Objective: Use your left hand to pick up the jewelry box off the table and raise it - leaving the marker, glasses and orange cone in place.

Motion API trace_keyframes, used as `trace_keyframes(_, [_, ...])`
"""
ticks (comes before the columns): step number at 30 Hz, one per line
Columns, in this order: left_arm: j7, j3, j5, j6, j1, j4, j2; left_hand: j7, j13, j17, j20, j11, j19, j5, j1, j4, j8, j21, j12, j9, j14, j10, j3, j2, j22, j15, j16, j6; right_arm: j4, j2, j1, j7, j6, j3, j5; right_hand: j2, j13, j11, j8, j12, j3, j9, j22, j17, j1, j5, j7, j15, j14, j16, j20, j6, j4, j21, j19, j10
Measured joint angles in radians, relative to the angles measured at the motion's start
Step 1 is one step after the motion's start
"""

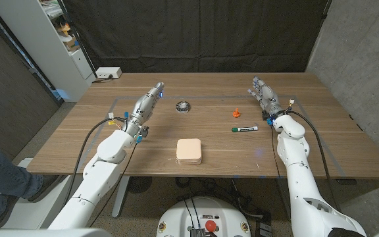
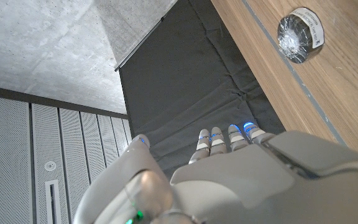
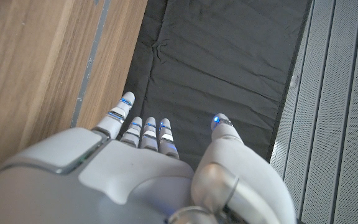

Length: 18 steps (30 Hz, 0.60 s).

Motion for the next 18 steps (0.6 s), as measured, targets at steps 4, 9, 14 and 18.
trace_keyframes(4, [0.002, 0.002, 0.007, -0.005, 0.006, -0.008, 0.0, -0.002, 0.0, 0.0, 0.0, 0.0, 0.0, 0.0, 0.0, -0.006, 0.0, 0.0, 0.0, 0.0, 0.0, 0.0, -0.001, 0.0, 0.0, 0.0, 0.0, 0.002, 0.0, -0.001, 0.0, 0.001, 0.001, 0.0, 0.002, 0.0, 0.0, 0.0, 0.0, 0.0, 0.0, 0.0, 0.0, 0.0, 0.0, 0.0, 0.0, 0.0, 0.0, 0.0, 0.0, 0.0, 0.0, 0.0, 0.0, 0.0])
trace_keyframes(9, [0.002, 0.003, 0.007, -0.007, 0.026, -0.033, 0.001, -0.002, 0.0, 0.0, 0.0, -0.005, 0.0, 0.0, 0.004, -0.007, 0.0, 0.0, 0.0, 0.0, 0.008, 0.005, -0.001, 0.004, 0.0, -0.003, 0.0, 0.002, 0.0, -0.001, 0.0, 0.004, 0.001, 0.0, 0.005, 0.0, 0.0, 0.0, 0.0, 0.0, 0.0, 0.0, 0.0, 0.0, 0.0, 0.0, 0.0, 0.0, 0.0, 0.0, 0.0, 0.0, 0.0, 0.0, 0.0, 0.0])
trace_keyframes(14, [0.007, 0.003, 0.016, -0.024, 0.038, -0.046, 0.001, -0.002, 0.0, 0.0, 0.0, -0.005, 0.0, 0.0, 0.004, -0.007, 0.0, 0.0, 0.0, 0.0, 0.011, 0.005, -0.001, 0.004, 0.0, 0.001, 0.0, 0.002, -0.003, -0.002, -0.002, 0.005, 0.001, 0.001, 0.006, 0.0, 0.0, 0.0, 0.0, 0.0, 0.0, 0.0, 0.0, 0.0, 0.0, 0.0, -0.002, 0.0, 0.0, 0.0, 0.0, 0.002, 0.0, 0.0, 0.0, 0.0])
trace_keyframes(18, [0.011, 0.002, 0.021, -0.029, 0.048, -0.055, 0.0, -0.002, 0.0, 0.0, 0.0, -0.005, 0.0, 0.0, 0.004, -0.007, 0.0, 0.0, 0.0, 0.0, 0.011, 0.005, -0.001, 0.004, 0.0, 0.001, 0.0, 0.009, -0.004, -0.002, -0.002, 0.005, 0.001, 0.001, 0.006, 0.0, 0.0, 0.0, 0.0, 0.0, 0.0, 0.0, 0.0, 0.0, 0.0, 0.0, -0.002, 0.0, 0.0, 0.0, 0.0, 0.002, 0.0, 0.0, 0.0, 0.0])
